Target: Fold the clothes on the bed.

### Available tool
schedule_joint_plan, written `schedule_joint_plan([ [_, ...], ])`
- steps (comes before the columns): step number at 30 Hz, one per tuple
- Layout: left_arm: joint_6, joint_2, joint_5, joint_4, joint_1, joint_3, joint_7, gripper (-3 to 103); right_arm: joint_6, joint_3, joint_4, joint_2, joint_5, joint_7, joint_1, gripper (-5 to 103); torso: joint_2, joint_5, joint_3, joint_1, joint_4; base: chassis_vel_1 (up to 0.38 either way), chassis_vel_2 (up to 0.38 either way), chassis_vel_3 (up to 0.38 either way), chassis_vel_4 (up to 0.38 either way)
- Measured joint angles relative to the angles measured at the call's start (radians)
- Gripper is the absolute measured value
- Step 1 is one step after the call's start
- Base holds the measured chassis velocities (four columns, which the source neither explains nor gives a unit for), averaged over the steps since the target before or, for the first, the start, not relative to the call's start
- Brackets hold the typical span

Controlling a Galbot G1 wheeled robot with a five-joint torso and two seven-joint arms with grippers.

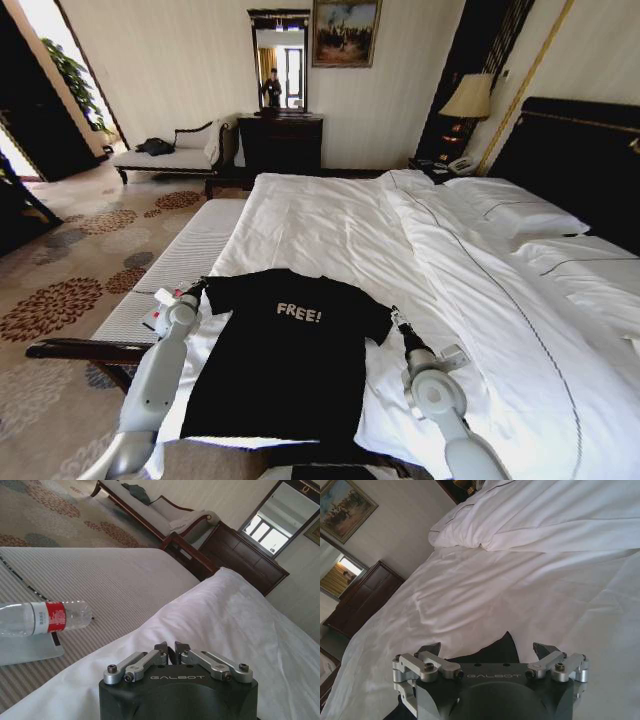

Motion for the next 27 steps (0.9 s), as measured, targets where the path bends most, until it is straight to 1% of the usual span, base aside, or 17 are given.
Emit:
schedule_joint_plan([
  [2,0.001,0.003,0.0,-0.005,0.008,-0.005,-0.003,12,0.0,0.0,-0.006,-0.001,0.001,0.0,0.003,100,0.0,-0.0002,0.0,0.0,0.0001,0.0,0.0,0.0,0.0],
  [5,0.001,0.027,0.003,-0.029,0.048,-0.034,-0.012,28,0.0,0.0,-0.046,-0.013,0.023,-0.011,0.026,100,0.0,-0.0004,0.0,0.0,0.0001,0.0,0.0,0.0,0.0],
  [6,0.001,0.027,0.003,-0.029,0.048,-0.034,-0.012,28,0.0,0.0,-0.046,-0.013,0.023,-0.011,0.026,100,0.0,-0.0004,0.0,0.0,0.0001,0.0,0.0,0.0,0.0],
  [9,0.005,0.072,-0.006,-0.061,0.064,-0.065,-0.022,44,-0.013,-0.001,-0.094,-0.036,0.097,-0.046,0.068,100,0.0,-0.0003,0.0,0.0,0.0,0.0,0.0,0.0,0.0],
  [11,0.006,0.084,-0.012,-0.074,0.065,-0.071,-0.026,44,-0.016,-0.002,-0.108,-0.043,0.117,-0.058,0.081,100,0.0,-0.0003,0.0,0.0,0.0,0.0,0.0,0.0,0.0],
  [13,0.013,0.117,-0.043,-0.133,0.074,-0.101,-0.047,56,-0.021,-0.004,-0.142,-0.061,0.149,-0.093,0.11,100,0.0,-0.0002,0.0,0.0,-0.0004,0.0,0.0,0.0,0.0],
  [15,0.018,0.135,-0.053,-0.194,0.093,-0.13,-0.063,66,-0.027,-0.002,-0.169,-0.075,0.162,-0.116,0.126,100,0.0,0.0,0.0,0.0,0.0001,0.0,0.0,0.0,0.0],
  [17,0.02,0.143,-0.057,-0.233,0.103,-0.14,-0.072,66,-0.031,0.005,-0.181,-0.08,0.166,-0.124,0.129,100,0.0,0.0002,0.0,0.0,0.0007,0.0,0.0,0.0,0.0],
  [18,0.028,0.149,-0.068,-0.296,0.123,-0.148,-0.08,77,-0.035,0.023,-0.198,-0.082,0.169,-0.131,0.126,100,0.0,0.0,0.0,0.0,0.0,0.0,0.0,0.0,0.0],
  [19,0.032,0.151,-0.075,-0.337,0.141,-0.158,-0.083,77,-0.037,0.03,-0.206,-0.082,0.17,-0.132,0.126,100,0.0,-0.0003,0.0,0.0,-0.0011,0.0,0.0,0.0,0.0],
  [20,0.038,0.151,-0.082,-0.391,0.169,-0.178,-0.087,83,-0.039,0.037,-0.221,-0.083,0.171,-0.134,0.131,100,0.0,-0.0003,0.0,0.0,-0.0017,0.0,0.0,0.0,0.0],
  [21,0.043,0.15,-0.087,-0.441,0.201,-0.201,-0.091,88,-0.042,0.037,-0.233,-0.083,0.173,-0.136,0.138,100,0.0,0.0001,0.0,0.0,-0.0013,0.0,0.0,0.0,0.0],
  [22,0.043,0.15,-0.087,-0.441,0.201,-0.201,-0.091,88,-0.042,0.037,-0.233,-0.083,0.173,-0.136,0.138,100,0.0,0.0001,0.0,0.0,-0.0013,0.0,0.0,0.0,0.0],
  [23,0.049,0.143,-0.093,-0.493,0.238,-0.229,-0.098,93,-0.045,0.037,-0.25,-0.083,0.173,-0.14,0.148,102,0.0,0.0003,0.0,0.0,-0.0003,0.0,0.0,0.0,0.0],
  [24,0.054,0.133,-0.101,-0.544,0.278,-0.256,-0.104,97,-0.047,0.034,-0.269,-0.082,0.173,-0.147,0.159,98,0.0,0.0,0.0,0.0,0.0007,0.0,0.0,0.0,0.0],
  [26,0.055,0.13,-0.104,-0.556,0.289,-0.263,-0.106,97,-0.048,0.033,-0.273,-0.082,0.173,-0.148,0.161,98,0.0,-0.0001,0.0,0.0,0.0006,0.0,0.0,0.0,0.0],
  [27,0.059,0.12,-0.114,-0.592,0.317,-0.28,-0.112,99,-0.049,0.03,-0.291,-0.078,0.17,-0.155,0.17,93,0.0,-0.0001,0.0,0.0,0.0007,0.0,0.0,0.0,0.0],
])
